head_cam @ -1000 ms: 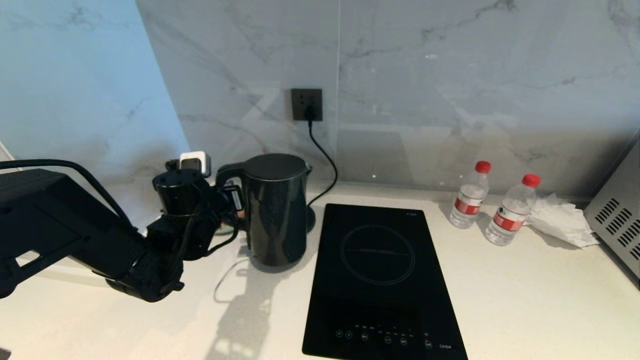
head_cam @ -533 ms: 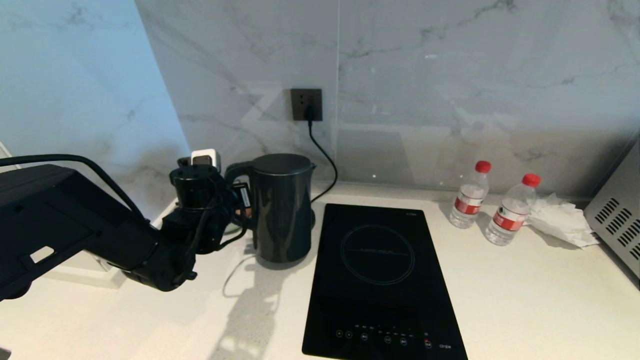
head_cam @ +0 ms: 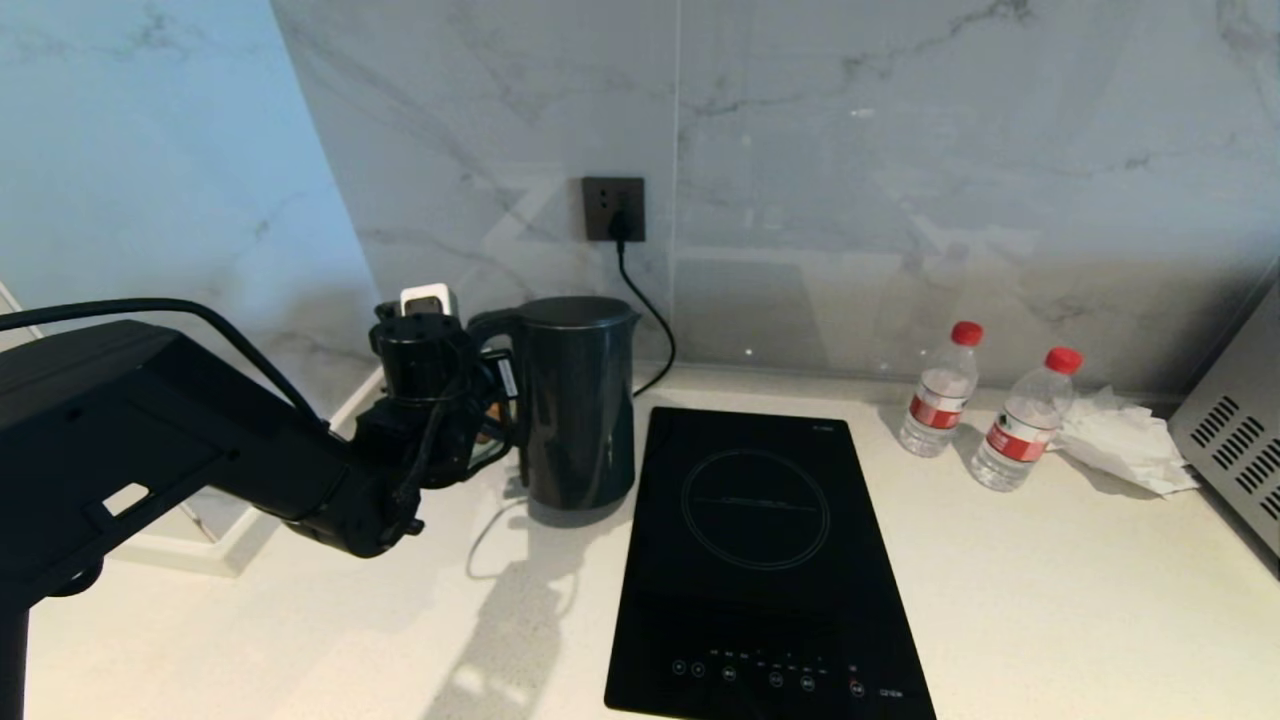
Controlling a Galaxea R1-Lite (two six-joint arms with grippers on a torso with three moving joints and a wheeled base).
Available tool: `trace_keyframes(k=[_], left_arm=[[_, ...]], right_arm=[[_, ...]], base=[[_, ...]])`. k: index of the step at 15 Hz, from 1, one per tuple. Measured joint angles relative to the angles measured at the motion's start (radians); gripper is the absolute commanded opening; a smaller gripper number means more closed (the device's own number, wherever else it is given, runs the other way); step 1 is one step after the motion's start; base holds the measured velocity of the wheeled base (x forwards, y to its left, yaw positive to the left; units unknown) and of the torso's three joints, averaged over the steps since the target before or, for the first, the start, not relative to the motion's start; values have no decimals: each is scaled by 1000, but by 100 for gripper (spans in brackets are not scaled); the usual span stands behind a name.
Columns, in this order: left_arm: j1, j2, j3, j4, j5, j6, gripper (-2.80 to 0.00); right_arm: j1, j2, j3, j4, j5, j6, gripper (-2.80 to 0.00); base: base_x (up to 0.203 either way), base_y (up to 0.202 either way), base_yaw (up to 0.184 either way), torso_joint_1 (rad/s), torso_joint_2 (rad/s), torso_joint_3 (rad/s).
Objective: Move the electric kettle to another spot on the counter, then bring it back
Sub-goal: Place it on the power base
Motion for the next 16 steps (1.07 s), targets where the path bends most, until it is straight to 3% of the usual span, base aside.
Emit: trace_keyframes(k=[8,12,16], left_arm=[[-29,35,-62,7,-1,-21,-280],[-39,42,-129,99,0,-63,-280],[-47,67,-188,114,3,-68,-280]], right_arm=[[0,0,0,0,0,0,-280],[0,0,0,0,0,0,-280],[0,0,0,0,0,0,-280]], base=[[0,0,0,0,0,0],[0,0,0,0,0,0],[0,0,0,0,0,0]])
